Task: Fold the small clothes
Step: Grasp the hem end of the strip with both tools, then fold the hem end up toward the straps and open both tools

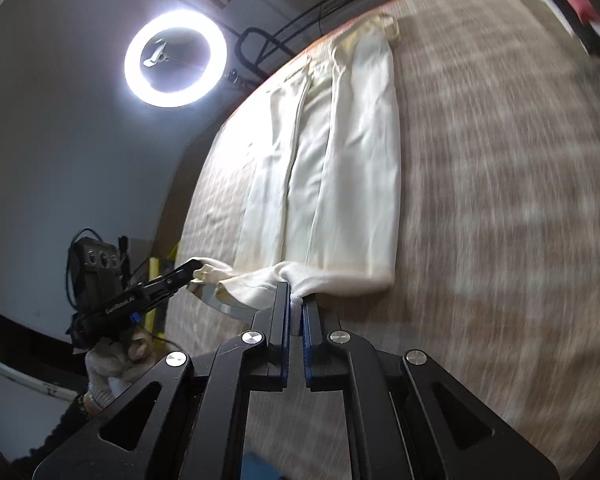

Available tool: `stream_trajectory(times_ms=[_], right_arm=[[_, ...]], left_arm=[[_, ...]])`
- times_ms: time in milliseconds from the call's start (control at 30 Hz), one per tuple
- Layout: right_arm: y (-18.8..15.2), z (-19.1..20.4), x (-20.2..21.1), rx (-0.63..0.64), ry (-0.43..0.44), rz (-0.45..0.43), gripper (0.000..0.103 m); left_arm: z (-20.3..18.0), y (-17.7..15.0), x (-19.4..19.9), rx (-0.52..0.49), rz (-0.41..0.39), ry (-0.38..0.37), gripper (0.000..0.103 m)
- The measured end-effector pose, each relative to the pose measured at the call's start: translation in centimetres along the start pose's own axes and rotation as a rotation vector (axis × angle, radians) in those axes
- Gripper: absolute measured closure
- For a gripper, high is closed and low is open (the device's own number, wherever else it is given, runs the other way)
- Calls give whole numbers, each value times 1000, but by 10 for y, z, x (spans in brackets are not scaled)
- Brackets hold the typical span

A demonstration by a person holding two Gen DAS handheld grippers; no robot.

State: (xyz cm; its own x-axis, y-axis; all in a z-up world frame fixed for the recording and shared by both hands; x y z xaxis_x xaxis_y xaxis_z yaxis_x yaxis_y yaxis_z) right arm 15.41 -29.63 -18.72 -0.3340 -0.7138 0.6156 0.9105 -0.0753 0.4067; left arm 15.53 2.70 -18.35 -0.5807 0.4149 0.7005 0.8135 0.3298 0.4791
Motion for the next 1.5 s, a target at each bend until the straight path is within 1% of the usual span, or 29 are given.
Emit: stream_trajectory(times_ms=[233, 333, 500, 533, 600, 633, 667, 767, 867, 933, 967, 1033, 1067, 1100, 1133, 1200, 1267, 1400, 1500], right_arm=[[36, -13, -27, -3, -52, -9, 99], [42, -19, -38, -1, -74, -1, 99], [49, -24, -48, 1, -96, 6, 99], [51, -23, -49, 6, -97, 5, 99], [54, -21, -52, 24, -116, 2, 98], [53, -20, -50, 33, -129, 0, 95], [53, -20, -48, 38, -137, -1, 95], [56, -16, -40, 61, -147, -17, 95], [49, -5, -29, 146, -171, -25, 95], [42, 3, -29, 201, -173, -17, 95], [39, 7, -30, 224, -175, -12, 95], [29, 14, -34, 259, -148, 20, 95], [25, 18, -37, 279, -159, 29, 95], [23, 20, -41, 304, -182, 32, 95], [21, 22, -43, 320, -184, 40, 95], [19, 25, -48, 333, -166, 56, 95], [20, 25, -55, 342, -175, 57, 95], [30, 14, -67, 339, -251, 31, 95], [37, -1, -70, 325, -324, 33, 95]], left_arm=[[10, 28, -31, -12, -5, 44, 101], [14, 32, -43, -10, 1, 56, 101], [18, 35, -52, -51, -5, 93, 100], [19, 35, -52, -60, -6, 99, 99], [21, 37, -49, -73, -17, 120, 86], [23, 38, -45, -74, -27, 136, 68], [26, 41, -38, -71, -54, 142, 61], [27, 43, -20, -99, -92, 155, 61], [21, 38, -9, -168, -106, 157, 62], [15, 30, -10, -211, -93, 145, 62], [12, 26, -13, -232, -82, 144, 64], [4, 16, -22, -283, -56, 144, 68], [0, 12, -26, -303, -48, 146, 70], [-3, 8, -30, -326, -39, 149, 70], [-5, 7, -34, -337, -34, 154, 70], [-4, 5, -42, -339, -27, 169, 70], [0, 6, -49, -337, -24, 196, 70], [14, 12, -63, -342, -20, 268, 70], [21, 21, -64, -341, -36, 306, 70]])
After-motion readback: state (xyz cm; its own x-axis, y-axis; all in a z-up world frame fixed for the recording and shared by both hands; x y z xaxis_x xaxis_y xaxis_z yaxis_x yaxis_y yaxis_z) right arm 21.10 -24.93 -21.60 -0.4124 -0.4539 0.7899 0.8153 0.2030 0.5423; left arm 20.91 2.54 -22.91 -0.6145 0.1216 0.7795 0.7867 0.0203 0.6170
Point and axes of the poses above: each gripper's, at about its wrist camera, not at the fingertips, and x roughly against the way its jaws point, z to its left, y to its top, the point moved 5 cm from there along -x, roughly the way its jaws point, and after that the axes turned 6 degrees about -z, right-handed, at the moved point
